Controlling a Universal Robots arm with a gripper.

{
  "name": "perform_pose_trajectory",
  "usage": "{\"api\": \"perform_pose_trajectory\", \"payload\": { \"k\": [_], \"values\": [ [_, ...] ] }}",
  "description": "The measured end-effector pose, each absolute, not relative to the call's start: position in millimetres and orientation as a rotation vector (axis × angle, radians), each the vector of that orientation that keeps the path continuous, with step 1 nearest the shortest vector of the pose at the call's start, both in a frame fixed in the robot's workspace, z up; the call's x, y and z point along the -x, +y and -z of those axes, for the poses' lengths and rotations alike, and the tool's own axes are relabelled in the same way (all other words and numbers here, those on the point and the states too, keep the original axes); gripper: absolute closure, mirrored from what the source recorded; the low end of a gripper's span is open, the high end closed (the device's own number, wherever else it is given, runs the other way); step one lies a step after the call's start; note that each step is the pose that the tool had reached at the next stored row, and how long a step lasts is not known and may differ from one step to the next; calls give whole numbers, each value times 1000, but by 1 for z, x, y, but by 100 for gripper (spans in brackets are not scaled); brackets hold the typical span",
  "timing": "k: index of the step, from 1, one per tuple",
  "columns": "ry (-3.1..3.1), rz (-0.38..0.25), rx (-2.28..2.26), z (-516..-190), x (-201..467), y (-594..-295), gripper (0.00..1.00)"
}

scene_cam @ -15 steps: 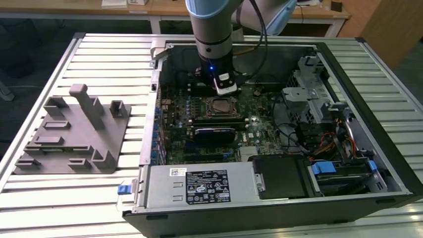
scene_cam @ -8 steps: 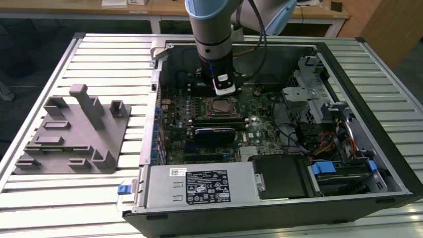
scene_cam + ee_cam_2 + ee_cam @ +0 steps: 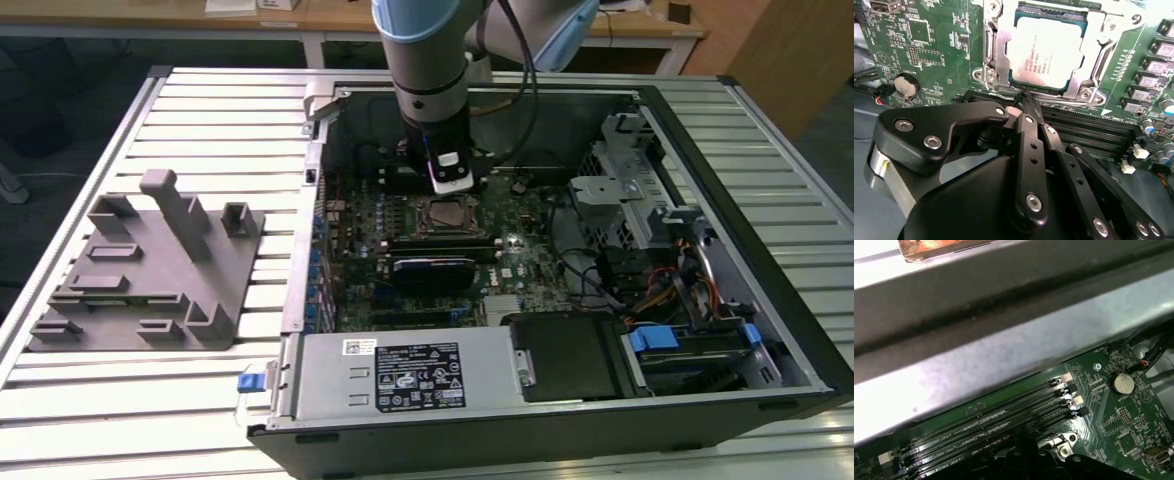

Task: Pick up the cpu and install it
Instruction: 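Install the first cpu locking lever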

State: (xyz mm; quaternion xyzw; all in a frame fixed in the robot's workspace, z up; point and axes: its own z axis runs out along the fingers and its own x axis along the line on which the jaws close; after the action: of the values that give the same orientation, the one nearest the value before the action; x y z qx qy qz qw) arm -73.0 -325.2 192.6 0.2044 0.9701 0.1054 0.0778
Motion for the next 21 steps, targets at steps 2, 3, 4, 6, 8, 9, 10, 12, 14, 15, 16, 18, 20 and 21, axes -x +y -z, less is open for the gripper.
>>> {"api": "perform_pose_trajectory", "payload": {
  "k": [2,3,4,6,8,9,10,12,14,15,16,18,20,21],
  "values": [
    [2902,-315,-616,-192,73,-325,89],
    [2900,-315,-618,-191,73,-325,89],
    [2899,-313,-620,-191,73,-325,89],
    [2899,-312,-622,-191,73,-325,89],
    [2899,-313,-623,-191,73,-325,89],
    [2898,-315,-623,-191,73,-325,89],
    [2898,-315,-623,-191,73,-325,89],
    [2898,-315,-623,-193,73,-325,89],
    [2898,-315,-623,-196,73,-325,89],
    [2898,-315,-623,-198,73,-325,89],
    [2898,-315,-623,-201,73,-325,89],
    [2898,-315,-624,-205,73,-325,89],
    [2898,-315,-625,-209,73,-325,89],
    [2898,-315,-625,-212,73,-325,89]
  ]
}}
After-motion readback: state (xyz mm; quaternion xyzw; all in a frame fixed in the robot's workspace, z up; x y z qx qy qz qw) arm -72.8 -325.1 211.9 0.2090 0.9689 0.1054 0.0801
